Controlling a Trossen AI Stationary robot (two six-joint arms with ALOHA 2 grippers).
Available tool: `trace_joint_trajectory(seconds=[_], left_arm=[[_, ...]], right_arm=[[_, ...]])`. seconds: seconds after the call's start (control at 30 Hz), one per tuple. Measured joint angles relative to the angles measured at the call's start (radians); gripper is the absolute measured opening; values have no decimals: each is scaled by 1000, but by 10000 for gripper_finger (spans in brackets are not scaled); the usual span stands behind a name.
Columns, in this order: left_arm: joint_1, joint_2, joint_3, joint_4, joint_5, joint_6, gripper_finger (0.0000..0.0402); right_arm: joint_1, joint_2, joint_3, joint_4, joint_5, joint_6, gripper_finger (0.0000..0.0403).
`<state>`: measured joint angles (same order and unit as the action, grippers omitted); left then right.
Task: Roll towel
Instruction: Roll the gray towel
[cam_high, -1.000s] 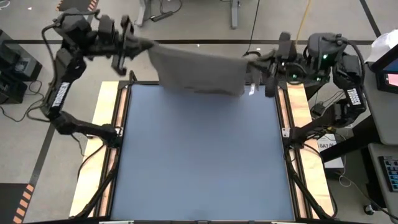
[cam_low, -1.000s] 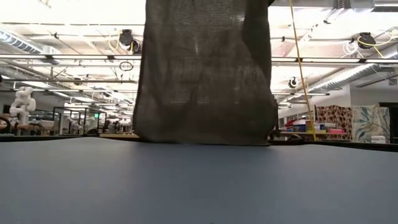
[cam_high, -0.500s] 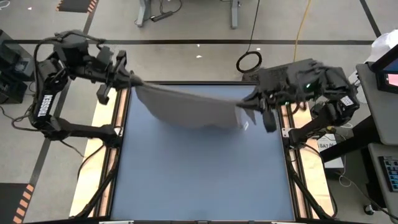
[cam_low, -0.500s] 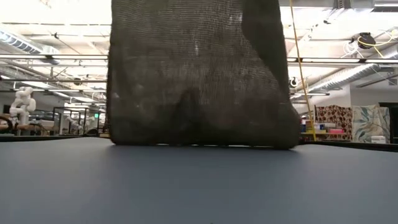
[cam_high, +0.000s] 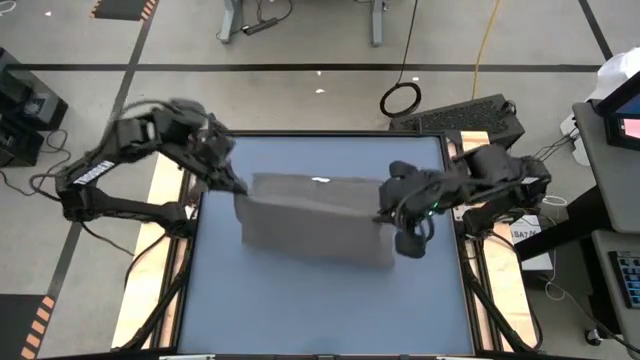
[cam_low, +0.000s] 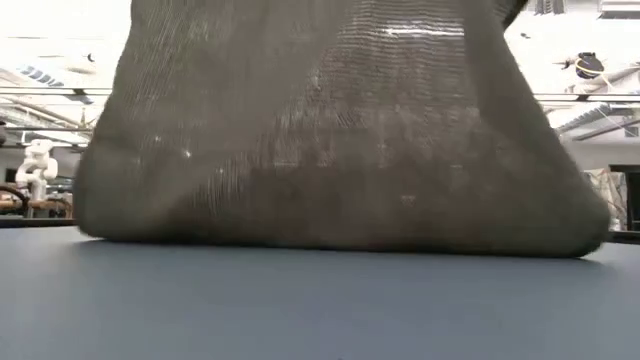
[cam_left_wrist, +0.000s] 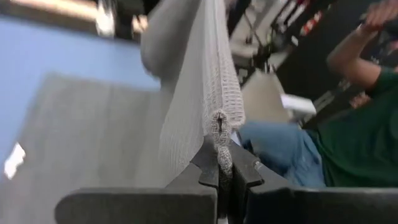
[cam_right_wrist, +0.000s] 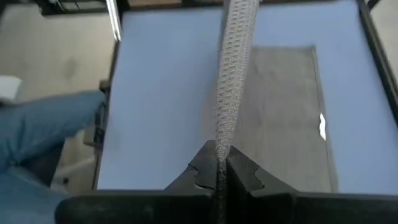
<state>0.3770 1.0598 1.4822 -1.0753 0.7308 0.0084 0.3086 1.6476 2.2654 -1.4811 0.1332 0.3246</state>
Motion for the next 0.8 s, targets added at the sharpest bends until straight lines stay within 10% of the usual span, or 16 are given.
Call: trace_joint_trajectory(seconds=[0.8], left_arm=[[-665,-44,-563,356,-738,-451,4]], right_arm=[[327,434,0,-92,257,339,0]])
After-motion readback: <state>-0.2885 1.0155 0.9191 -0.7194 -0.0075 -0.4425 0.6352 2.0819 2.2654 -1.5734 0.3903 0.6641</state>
